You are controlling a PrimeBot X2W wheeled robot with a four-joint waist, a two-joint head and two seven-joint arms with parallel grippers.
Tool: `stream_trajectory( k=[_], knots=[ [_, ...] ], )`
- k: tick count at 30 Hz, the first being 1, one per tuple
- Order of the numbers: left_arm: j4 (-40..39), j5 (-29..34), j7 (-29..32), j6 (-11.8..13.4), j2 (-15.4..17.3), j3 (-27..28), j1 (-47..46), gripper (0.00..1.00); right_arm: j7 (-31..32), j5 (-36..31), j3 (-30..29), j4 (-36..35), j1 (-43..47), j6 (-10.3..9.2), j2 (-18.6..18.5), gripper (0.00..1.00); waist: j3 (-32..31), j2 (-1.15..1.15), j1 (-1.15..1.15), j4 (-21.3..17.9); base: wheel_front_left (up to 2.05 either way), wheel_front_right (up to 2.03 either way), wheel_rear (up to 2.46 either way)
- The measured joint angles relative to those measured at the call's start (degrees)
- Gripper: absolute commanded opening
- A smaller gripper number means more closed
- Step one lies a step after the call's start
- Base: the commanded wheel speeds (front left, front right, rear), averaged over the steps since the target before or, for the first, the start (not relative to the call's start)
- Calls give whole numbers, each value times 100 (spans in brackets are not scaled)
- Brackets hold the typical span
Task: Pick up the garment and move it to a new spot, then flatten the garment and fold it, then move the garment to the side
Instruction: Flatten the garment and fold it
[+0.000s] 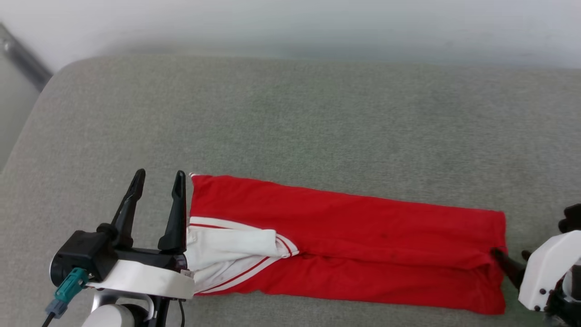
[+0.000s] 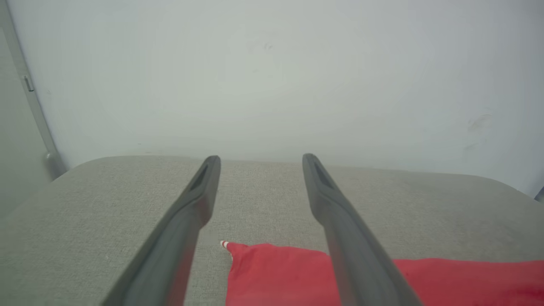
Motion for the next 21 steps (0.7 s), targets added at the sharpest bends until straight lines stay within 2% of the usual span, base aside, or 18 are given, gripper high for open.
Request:
stream_trajectory(
  k=[5,11,12,13,14,21],
  knots=[
    [-56,120,0,-131,-157,34,-17,100,226,-20,-29,327,16,0,258,100,237,0,0,224,0,0,0],
    [7,189,0,-270,-247,114,-24,100,272,-37,-22,564,-38,0,326,100,387,0,0,330,0,0,0],
    [13,222,0,-278,-264,130,-24,100,279,-18,-18,604,-65,0,333,49,386,0,0,325,0,0,0],
    [25,236,0,-304,-279,148,-26,100,296,14,-18,644,-97,-1,335,13,381,0,0,318,0,0,0],
    [44,257,0,-324,-297,164,-26,100,296,14,-8,678,-116,-1,335,0,372,0,0,309,0,0,0],
    [198,372,0,-380,-328,200,26,100,165,122,231,820,-232,0,218,0,161,0,0,216,0,0,0]
  ],
)
